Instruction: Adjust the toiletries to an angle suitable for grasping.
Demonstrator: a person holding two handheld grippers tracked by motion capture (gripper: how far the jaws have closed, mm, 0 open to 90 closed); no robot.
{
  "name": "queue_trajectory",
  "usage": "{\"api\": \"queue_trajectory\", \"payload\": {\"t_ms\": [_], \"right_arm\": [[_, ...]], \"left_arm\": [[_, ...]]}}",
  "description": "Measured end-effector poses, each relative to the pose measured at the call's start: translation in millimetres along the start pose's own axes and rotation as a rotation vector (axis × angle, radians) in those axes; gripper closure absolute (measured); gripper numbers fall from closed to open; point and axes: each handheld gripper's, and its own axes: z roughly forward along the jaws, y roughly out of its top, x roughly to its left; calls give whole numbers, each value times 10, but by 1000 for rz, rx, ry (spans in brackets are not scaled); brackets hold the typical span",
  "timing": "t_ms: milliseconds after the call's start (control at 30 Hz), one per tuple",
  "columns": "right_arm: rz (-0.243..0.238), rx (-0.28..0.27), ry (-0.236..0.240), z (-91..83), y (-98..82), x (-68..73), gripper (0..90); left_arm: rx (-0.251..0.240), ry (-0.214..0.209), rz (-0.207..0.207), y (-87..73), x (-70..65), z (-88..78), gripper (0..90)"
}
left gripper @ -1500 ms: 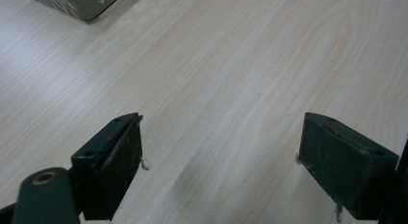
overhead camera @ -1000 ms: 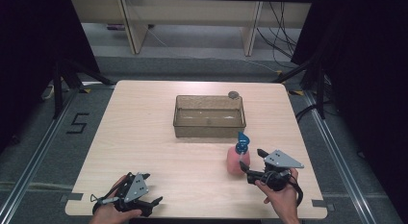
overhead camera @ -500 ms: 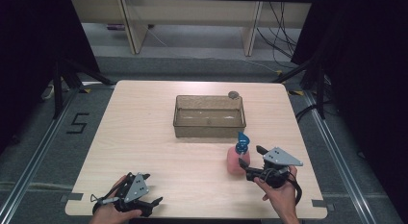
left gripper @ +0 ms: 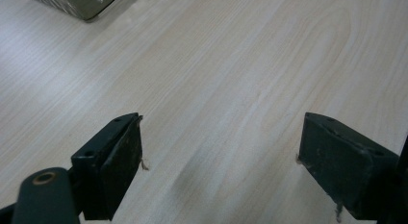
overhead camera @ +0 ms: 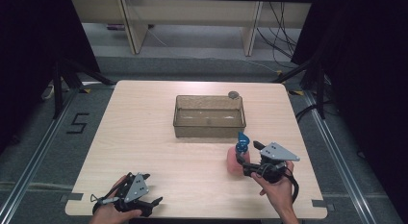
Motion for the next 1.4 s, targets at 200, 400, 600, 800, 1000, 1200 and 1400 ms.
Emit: {"api": "queue_trajectory", "payload": {"t_ms": [200, 400, 600, 800, 1000, 1200, 1400], "right_arm": [[7, 8, 9, 54, 13, 22, 224], [33, 1, 23, 95, 18, 23, 255], [46, -10, 25, 139, 16, -7, 282], [82, -14, 42, 185, 3, 15, 301], [67, -6, 44, 190, -6, 9, 326], [46, -31, 59, 234, -16, -20, 343], [42, -18, 56, 234, -13, -18, 352]], "left_arm": [[0, 0, -1, -1, 1, 0, 149], [0, -1, -4, -3, 3, 5, 149], [-1, 1, -9, -4, 9, 6, 149], [-4, -4, -10, 3, 8, 8, 149], [13, -12, -8, 7, 14, 30, 149], [9, -9, -12, 20, 22, 30, 149], [-9, -19, -28, 10, 6, 50, 149]]}}
